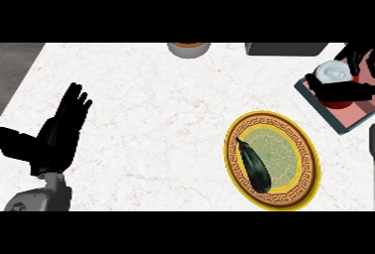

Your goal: Pick the can from the plate and place it in the cardboard box

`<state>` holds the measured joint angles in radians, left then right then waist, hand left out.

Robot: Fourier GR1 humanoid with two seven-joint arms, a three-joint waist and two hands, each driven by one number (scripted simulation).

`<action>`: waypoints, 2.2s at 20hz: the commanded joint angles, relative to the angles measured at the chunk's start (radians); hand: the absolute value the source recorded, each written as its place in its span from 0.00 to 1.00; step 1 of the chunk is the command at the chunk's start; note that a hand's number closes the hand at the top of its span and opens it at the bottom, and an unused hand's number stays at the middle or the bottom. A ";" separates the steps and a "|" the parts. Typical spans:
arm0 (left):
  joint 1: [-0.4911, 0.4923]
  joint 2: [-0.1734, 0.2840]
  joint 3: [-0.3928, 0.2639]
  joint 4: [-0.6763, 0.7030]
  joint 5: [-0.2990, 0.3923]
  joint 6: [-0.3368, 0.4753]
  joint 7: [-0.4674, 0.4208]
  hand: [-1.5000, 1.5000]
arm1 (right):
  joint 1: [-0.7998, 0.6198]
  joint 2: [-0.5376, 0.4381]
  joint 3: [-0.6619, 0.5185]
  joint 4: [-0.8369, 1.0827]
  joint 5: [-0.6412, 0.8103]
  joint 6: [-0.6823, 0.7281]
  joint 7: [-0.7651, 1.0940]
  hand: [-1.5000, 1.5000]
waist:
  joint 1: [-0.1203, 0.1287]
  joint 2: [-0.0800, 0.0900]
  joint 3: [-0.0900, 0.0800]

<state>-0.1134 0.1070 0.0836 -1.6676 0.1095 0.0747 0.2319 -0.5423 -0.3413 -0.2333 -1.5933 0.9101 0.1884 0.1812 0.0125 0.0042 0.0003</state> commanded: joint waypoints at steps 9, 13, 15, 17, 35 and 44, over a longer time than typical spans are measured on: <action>-0.031 0.011 0.003 -0.018 -0.003 0.000 0.024 0.50 | -0.155 -0.160 -0.022 0.664 0.134 -0.274 -0.304 1.00 | 0.012 0.004 0.000; -0.020 -0.005 -0.012 0.010 0.001 -0.012 0.004 0.50 | -0.131 -0.243 0.065 0.783 0.262 -0.130 -0.244 1.00 | 0.028 0.013 0.000; 0.010 -0.016 -0.025 0.013 -0.011 -0.018 -0.035 0.50 | -0.158 -0.242 0.059 0.898 0.265 -0.110 -0.248 0.00 | 0.040 0.015 0.001; -0.027 0.011 0.013 0.041 0.005 -0.023 -0.020 0.50 | -0.220 -0.257 0.014 1.005 0.218 -0.134 -0.332 0.00 | 0.020 0.009 0.001; -0.016 -0.028 -0.009 0.034 -0.017 0.012 -0.031 0.50 | -0.420 -0.213 -0.451 1.115 -0.343 -0.183 -0.582 0.00 | 0.003 0.000 0.001; -0.038 -0.024 -0.011 0.002 -0.014 0.017 0.004 0.50 | -0.379 -0.393 -0.613 1.255 -0.535 -0.010 -0.665 0.00 | 0.015 0.008 0.002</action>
<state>-0.1275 0.0953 0.0853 -1.6490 0.1034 0.0738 0.2119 -0.9174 -0.6696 -0.7960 -0.3993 0.4336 0.1382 -0.4647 0.0185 0.0080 0.0021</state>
